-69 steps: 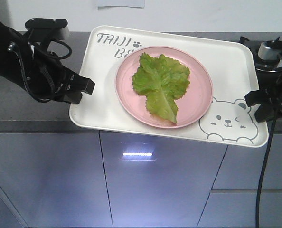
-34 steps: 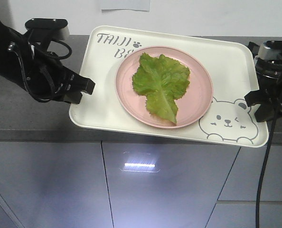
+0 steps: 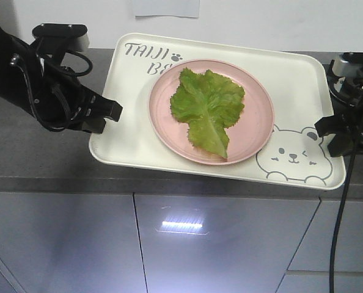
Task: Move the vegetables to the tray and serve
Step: 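Drive the base along the counter holding the tray level with both grippers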
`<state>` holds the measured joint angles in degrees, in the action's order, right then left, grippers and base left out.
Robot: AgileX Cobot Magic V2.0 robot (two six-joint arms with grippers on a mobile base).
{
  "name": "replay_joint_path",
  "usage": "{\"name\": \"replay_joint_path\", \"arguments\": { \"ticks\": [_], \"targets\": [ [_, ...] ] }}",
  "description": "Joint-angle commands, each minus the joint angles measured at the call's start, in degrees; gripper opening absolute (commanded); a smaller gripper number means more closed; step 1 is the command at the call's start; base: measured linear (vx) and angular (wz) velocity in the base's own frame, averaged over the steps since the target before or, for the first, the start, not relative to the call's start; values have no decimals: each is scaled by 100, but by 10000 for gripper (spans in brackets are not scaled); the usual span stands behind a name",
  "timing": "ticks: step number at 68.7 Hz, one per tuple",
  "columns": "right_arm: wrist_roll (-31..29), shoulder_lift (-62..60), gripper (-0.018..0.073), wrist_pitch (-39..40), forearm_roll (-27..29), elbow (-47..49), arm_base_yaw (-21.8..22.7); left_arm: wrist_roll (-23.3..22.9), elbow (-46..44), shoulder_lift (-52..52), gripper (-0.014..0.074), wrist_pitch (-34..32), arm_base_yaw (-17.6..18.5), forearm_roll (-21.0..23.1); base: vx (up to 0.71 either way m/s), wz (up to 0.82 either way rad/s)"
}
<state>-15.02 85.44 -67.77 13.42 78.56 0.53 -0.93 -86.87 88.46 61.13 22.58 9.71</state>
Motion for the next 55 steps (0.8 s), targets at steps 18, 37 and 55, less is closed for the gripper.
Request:
{"name": "replay_joint_path", "arguments": {
  "ticks": [18,37,55],
  "targets": [
    [-299,-248,4,93,850,166,-102,158,-199,-252,-6,-589,175,927,6,5],
    [-299,-248,4,93,850,166,-102,158,-199,-252,-6,-589,175,927,5,6],
    [-299,-248,4,93,850,166,-102,158,-199,-252,-6,-589,175,927,5,6]
  ]
}}
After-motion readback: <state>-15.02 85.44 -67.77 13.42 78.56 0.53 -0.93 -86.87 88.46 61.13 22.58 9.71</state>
